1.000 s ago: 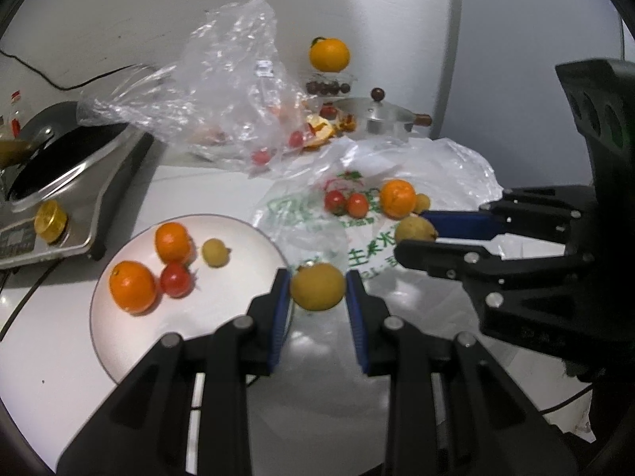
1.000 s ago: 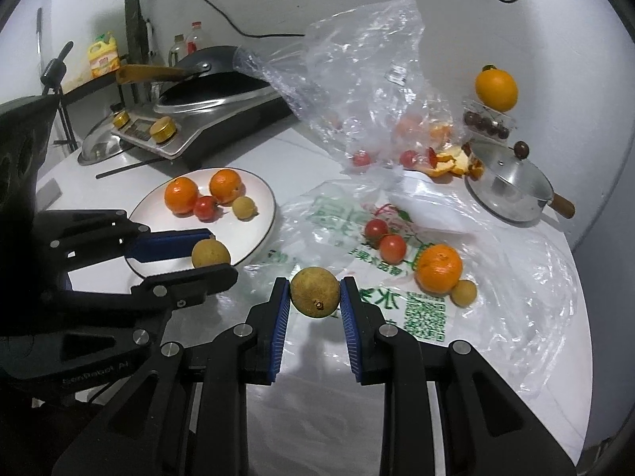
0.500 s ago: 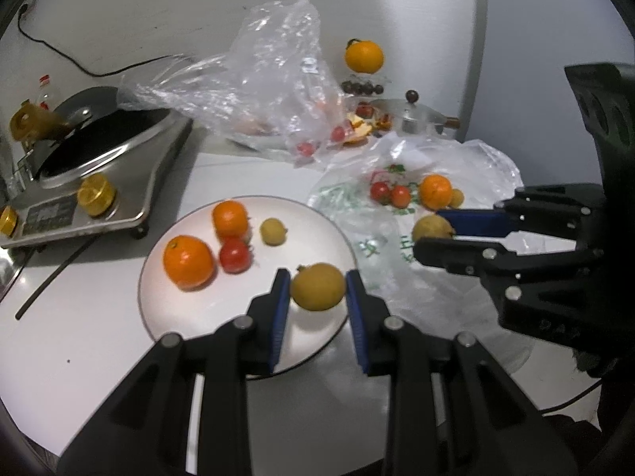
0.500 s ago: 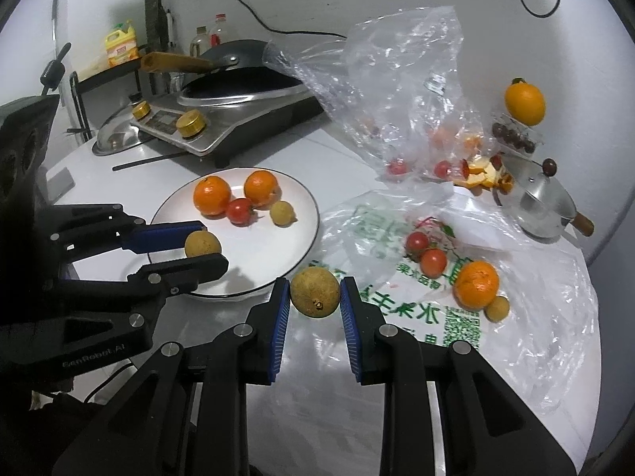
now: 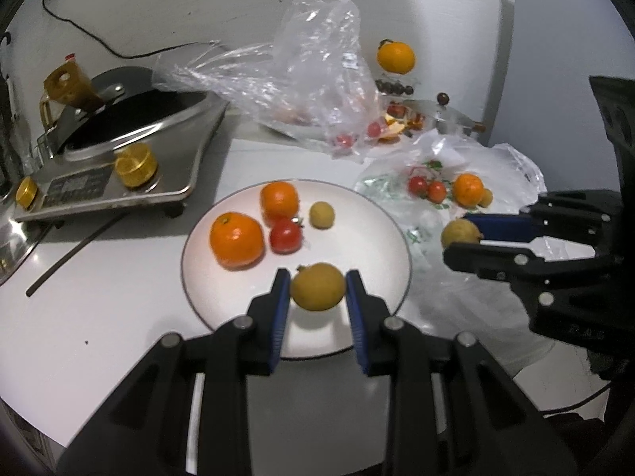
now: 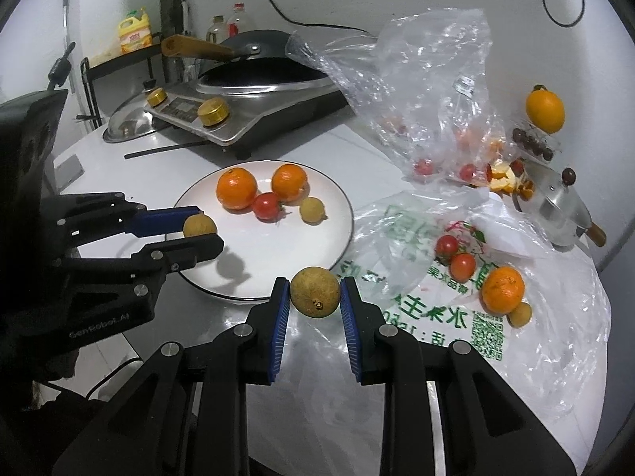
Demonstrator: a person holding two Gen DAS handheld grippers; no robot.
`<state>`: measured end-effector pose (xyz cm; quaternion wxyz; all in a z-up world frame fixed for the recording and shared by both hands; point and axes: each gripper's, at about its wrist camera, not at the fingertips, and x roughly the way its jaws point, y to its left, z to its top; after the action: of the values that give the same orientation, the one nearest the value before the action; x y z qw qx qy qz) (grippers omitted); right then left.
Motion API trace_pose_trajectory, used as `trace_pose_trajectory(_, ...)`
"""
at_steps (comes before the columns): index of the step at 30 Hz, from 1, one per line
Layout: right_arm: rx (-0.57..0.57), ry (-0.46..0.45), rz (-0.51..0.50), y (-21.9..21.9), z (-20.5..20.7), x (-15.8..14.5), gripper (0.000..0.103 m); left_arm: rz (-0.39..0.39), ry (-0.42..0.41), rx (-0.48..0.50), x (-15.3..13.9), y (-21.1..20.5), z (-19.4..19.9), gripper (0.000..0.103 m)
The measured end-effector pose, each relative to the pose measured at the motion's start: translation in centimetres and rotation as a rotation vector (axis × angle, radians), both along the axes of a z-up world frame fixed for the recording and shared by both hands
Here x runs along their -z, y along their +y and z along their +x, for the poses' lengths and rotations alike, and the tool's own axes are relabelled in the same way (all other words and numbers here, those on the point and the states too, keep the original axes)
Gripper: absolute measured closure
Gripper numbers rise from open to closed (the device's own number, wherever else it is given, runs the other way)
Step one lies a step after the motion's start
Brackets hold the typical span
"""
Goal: Organize fruits
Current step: 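Carry both held fruits over the white plate with both tools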
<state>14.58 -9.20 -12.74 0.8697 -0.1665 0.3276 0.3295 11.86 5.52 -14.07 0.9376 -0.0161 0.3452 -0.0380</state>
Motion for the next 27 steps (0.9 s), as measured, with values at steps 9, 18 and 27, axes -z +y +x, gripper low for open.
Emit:
trace_pose_trajectory(9, -0.043, 0.002, -0.006, 2.6, -0.1, 0.3, 0.075, 0.023, 0.006, -0.045, 0.7, 2.0, 0.1, 0.074)
trace_pose_trajectory(18, -0.056, 0.011, -0.014, 3.5, 0.3, 0.6, 0.075, 0.055, 0.019, -0.064, 1.5, 2.9, 0.9, 0.074)
trace_pose_trajectory(27, -0.059, 0.028, -0.019, 3.6, 1.3, 1.2, 0.075, 0.056, 0.042, -0.070, 2.3, 3.0, 2.2, 0.074)
